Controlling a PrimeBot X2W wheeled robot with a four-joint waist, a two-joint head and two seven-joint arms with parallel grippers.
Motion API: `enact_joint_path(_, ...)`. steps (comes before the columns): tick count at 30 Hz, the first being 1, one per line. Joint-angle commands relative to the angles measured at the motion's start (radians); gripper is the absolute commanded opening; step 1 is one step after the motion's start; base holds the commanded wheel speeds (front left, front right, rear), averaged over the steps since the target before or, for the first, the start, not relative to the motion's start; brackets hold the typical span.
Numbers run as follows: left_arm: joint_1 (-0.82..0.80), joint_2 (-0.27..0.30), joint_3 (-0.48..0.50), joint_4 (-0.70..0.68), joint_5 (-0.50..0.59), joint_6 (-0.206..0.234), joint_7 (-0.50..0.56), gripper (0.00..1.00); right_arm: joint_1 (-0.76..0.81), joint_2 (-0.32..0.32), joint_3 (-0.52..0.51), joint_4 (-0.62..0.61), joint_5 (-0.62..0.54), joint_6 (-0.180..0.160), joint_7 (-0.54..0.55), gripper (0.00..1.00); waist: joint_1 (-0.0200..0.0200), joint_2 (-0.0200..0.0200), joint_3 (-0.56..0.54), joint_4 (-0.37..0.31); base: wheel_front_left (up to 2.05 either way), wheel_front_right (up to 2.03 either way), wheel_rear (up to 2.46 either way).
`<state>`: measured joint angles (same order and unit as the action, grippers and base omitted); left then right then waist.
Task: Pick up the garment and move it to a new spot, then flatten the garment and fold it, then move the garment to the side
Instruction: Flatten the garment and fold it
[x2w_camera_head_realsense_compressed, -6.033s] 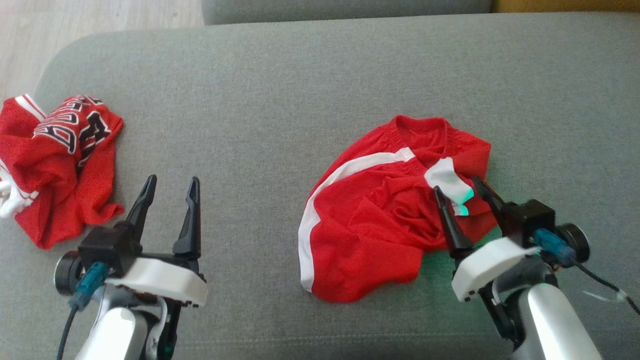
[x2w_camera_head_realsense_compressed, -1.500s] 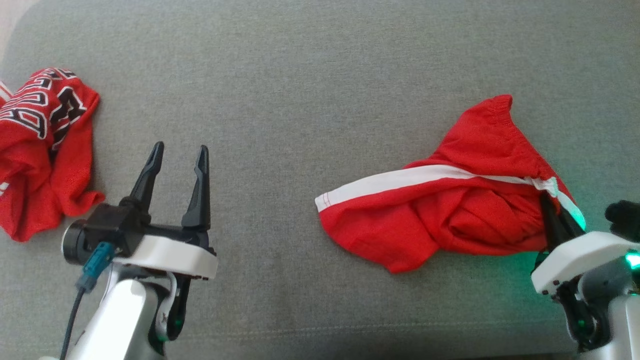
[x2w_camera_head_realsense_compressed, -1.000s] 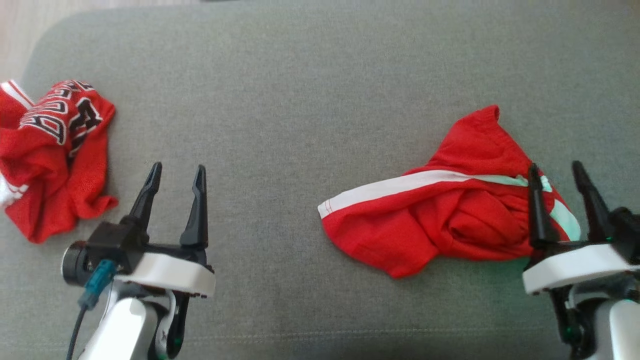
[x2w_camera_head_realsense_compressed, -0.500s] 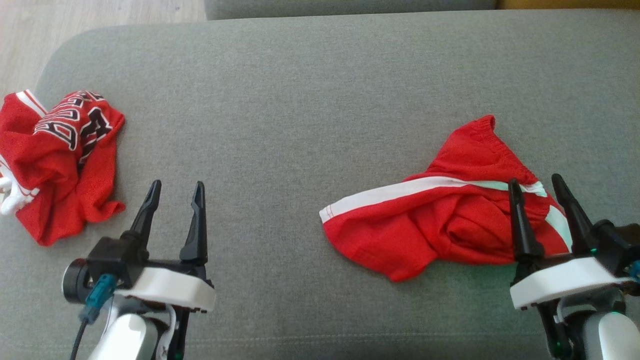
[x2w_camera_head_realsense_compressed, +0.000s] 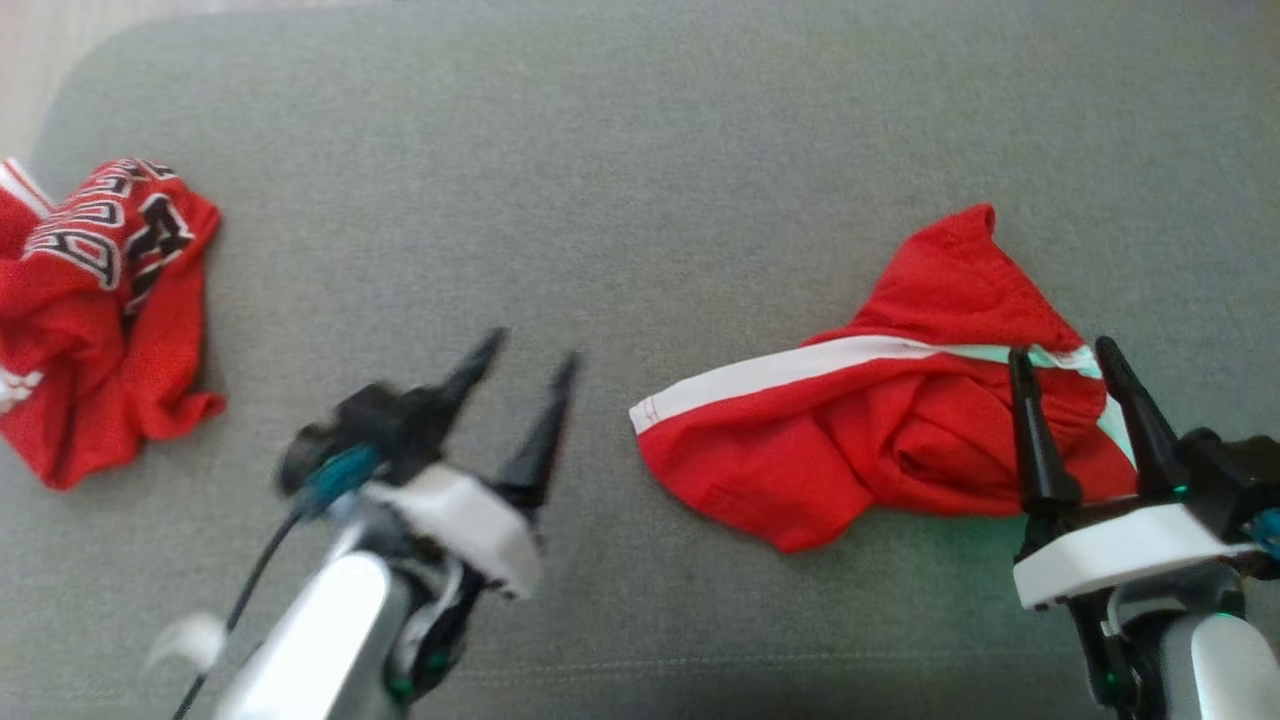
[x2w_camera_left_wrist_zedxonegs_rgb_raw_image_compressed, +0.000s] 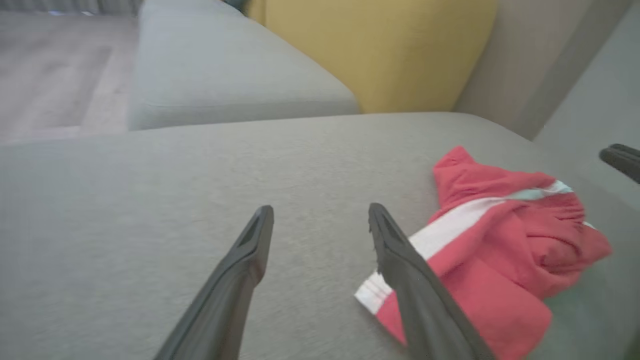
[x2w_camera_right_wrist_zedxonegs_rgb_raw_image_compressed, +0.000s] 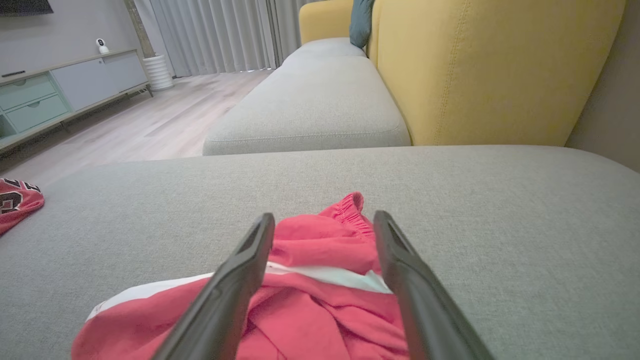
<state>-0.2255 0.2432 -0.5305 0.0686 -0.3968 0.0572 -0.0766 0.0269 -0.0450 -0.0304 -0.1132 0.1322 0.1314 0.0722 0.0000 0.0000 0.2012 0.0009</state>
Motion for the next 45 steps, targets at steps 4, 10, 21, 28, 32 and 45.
enact_joint_path(4, -0.107, -0.043, -0.028, 0.059, -0.045, -0.070, 0.081, 1.00, -0.045, -0.005, 0.033, -0.037, 0.009, -0.001, 0.004, 1.00, 0.0000, 0.0000, 0.038, -0.031, 0.00, 0.00, 0.00)
enact_joint_path(10, -0.175, -0.086, -0.069, 0.217, -0.091, -0.124, 0.161, 1.00, -0.053, -0.005, 0.036, -0.031, 0.014, -0.001, 0.002, 1.00, 0.0000, 0.0000, 0.069, -0.059, 0.00, 0.00, 0.00)
enact_joint_path(21, -0.246, -0.094, -0.114, 0.382, -0.104, -0.159, 0.199, 0.20, -0.054, -0.005, 0.032, -0.025, 0.026, -0.001, 0.006, 1.00, 0.0000, 0.0000, 0.084, -0.076, 0.00, 0.00, 0.00)
enact_joint_path(28, -0.280, -0.091, -0.178, 0.427, -0.039, -0.157, 0.208, 0.00, -0.058, -0.005, 0.017, -0.020, 0.035, -0.001, 0.011, 1.00, 0.0000, 0.0000, 0.087, -0.078, 0.00, 0.00, 0.00)
enact_joint_path(32, -0.283, -0.093, -0.179, 0.432, -0.028, -0.142, 0.177, 0.00, -0.062, -0.005, -0.006, -0.017, 0.058, -0.001, 0.042, 1.00, 0.0000, 0.0000, 0.083, -0.081, 0.00, 0.00, 0.00)
enact_joint_path(45, -0.291, -0.095, -0.182, 0.427, -0.030, -0.128, 0.142, 0.00, -0.170, -0.073, -0.010, 0.011, 0.059, -0.001, 0.393, 1.00, 0.0000, 0.0000, 0.091, -0.062, 0.00, 0.00, 0.00)
